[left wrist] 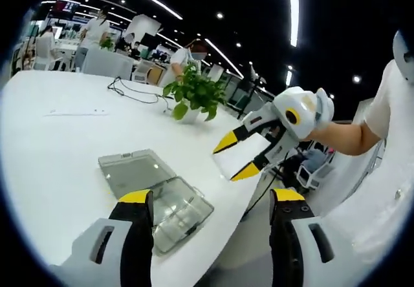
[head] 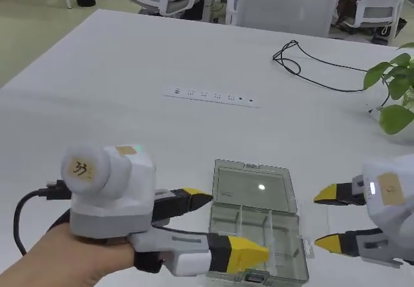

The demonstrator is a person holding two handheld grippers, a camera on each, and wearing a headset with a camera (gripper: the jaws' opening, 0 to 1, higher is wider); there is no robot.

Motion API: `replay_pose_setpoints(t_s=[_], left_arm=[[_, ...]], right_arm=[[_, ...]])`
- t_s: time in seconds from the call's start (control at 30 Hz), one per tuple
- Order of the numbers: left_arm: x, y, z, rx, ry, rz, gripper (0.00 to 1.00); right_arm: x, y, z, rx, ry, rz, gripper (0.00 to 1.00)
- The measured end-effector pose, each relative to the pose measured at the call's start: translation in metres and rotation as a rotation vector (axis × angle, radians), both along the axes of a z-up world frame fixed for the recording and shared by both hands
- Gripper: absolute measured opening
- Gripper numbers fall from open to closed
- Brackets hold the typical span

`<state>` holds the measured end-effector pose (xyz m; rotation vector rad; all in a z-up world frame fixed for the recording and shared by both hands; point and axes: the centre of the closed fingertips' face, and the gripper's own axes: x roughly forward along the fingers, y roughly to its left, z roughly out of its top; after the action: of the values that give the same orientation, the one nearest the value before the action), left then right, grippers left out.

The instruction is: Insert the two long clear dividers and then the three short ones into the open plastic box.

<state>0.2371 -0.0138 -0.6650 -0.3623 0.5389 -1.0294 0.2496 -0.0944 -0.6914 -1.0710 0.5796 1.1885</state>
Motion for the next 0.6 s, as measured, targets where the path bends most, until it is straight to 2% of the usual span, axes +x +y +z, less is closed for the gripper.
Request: replay_pose_setpoints(t_s=[0.1, 0.33, 0.5, 0.6], left_arm=[[0.003, -0.001, 0.005, -0.028, 0.011, 0.017, 0.68], [0.002, -0.017, 0.014, -0.113, 0.077, 0.02, 0.54], [-0.001, -0.025, 0.016, -0.147, 0.105, 0.017, 0.46], [-0.001, -0.028, 0.017, -0.162, 0.111, 0.016, 0.39]], right_arm=[[-0.003, 0.01, 0.009, 0.009, -0.018, 0.009, 0.32], [-0.011, 0.033, 0.026, 0.009, -0.072, 0.044, 0.32], [-0.014, 0.043, 0.036, 0.023, -0.089, 0.054, 0.32], [-0.017, 0.049, 0.04, 0.033, -0.093, 0.06, 0.32]])
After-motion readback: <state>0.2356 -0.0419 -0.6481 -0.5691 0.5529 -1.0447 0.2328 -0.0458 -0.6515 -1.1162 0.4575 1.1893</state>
